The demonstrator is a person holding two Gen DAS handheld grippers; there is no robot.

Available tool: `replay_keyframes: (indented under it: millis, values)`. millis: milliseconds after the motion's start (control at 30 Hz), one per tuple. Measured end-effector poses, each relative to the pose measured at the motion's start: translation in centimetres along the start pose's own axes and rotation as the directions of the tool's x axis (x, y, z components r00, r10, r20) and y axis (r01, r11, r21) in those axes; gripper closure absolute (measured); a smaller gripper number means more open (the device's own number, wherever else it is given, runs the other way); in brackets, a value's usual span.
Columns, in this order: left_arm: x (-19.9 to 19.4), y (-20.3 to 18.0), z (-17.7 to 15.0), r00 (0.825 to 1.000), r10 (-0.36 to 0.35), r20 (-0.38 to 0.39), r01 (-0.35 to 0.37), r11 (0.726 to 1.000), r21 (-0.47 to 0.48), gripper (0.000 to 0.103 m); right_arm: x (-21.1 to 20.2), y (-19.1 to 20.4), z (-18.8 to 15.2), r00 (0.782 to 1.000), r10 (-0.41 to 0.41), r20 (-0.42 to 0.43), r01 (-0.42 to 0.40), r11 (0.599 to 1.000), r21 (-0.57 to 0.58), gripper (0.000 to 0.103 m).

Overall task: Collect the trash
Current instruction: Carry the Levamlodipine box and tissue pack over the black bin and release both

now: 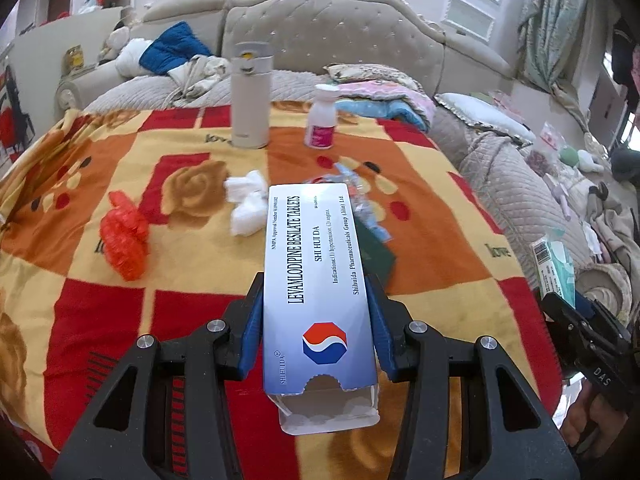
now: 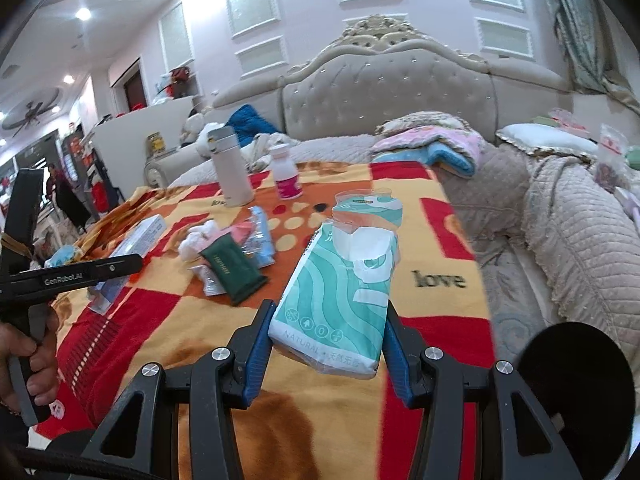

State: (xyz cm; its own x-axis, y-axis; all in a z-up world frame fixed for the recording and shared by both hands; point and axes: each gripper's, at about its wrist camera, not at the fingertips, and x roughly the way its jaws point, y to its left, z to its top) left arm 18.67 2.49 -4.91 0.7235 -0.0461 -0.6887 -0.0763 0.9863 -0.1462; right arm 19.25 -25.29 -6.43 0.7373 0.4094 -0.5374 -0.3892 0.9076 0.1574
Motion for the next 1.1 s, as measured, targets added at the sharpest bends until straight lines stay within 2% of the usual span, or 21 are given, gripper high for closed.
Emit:
replay_keyframes:
  millis: [467,733,833,933,1100]
  values:
    - [-0.1,-7.2,0.1,0.998,-0.066,-0.005,0.066,0.994,0.083,0.058,-4.9,-6.6,-0.6,0.989,-0.137,0.061,0.128,0.983,0.132,0.054]
    - [0.6,-11.4,0.0,0.993,-0.120,-0.018,0.121,0.985,0.122,0.058,-7.0,-10.4,-1.8,0.971,-0.238,0.037,0.224,0.948,0.228,0.054]
    - [0.9,-14.2,-0.3,0.986,-0.166,-0.026,0.168,0.972,0.166,0.058,-8.3,-12.4,-2.5,0.957,-0.287,0.031,0.270,0.928,0.257,0.054]
    - [1.4,-17.5,-0.8,0.973,-0.228,-0.032,0.229,0.947,0.226,0.058,-9.5,-14.5,-3.3,0.944,-0.331,0.013,0.312,0.902,0.297,0.054]
    - [2.5,-22.8,-1.6,0.944,-0.323,-0.073,0.329,0.893,0.307,0.058,-10.9,-17.1,-4.6,0.923,-0.384,-0.021,0.368,0.868,0.332,0.054]
